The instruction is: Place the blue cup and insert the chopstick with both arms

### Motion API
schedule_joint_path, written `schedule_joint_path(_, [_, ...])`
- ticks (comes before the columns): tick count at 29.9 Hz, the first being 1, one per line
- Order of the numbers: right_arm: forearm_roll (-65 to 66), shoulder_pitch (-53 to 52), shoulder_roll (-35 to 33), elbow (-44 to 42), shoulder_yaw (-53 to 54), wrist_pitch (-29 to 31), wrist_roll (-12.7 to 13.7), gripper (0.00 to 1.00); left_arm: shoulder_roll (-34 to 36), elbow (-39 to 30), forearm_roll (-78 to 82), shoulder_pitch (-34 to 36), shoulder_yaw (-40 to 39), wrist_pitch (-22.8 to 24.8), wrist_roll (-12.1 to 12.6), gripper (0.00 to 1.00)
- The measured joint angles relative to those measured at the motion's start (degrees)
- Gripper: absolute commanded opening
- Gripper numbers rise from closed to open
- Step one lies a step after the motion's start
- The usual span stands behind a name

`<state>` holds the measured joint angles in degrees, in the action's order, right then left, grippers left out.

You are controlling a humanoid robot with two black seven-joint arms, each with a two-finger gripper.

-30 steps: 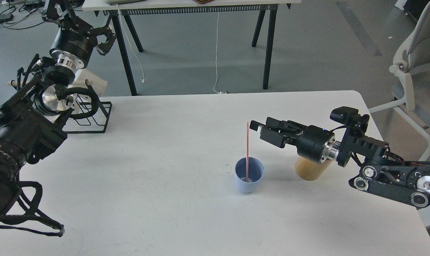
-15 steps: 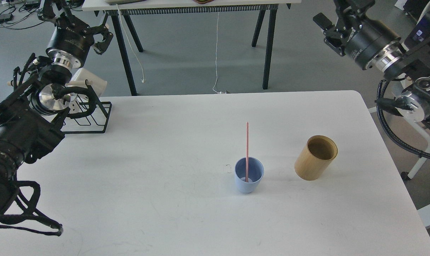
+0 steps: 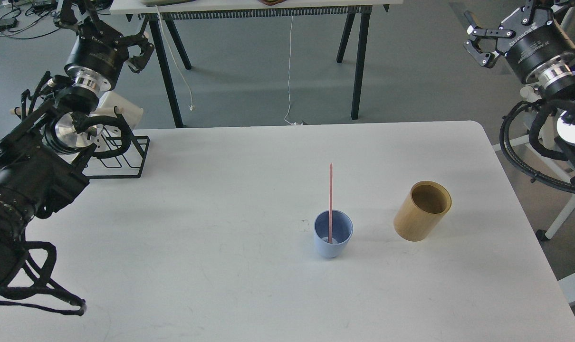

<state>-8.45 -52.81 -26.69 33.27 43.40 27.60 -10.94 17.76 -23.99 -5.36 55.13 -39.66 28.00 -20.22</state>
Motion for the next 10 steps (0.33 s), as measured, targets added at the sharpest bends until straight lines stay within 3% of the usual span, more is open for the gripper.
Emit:
schedule_joint_path(5, [-1.3, 0.0, 6.8, -11.1, 5.3, 0.4, 2.2, 1.0, -0.2, 0.0, 0.0, 0.0, -0.1, 0.0, -0.1, 1.0])
schedule_joint_path(10, [-1.3, -0.5, 8.5, -13.1, 6.4, 0.4, 2.4, 1.0, -0.7, 0.0, 0.0, -0.1, -0.1, 0.0, -0.3, 1.0])
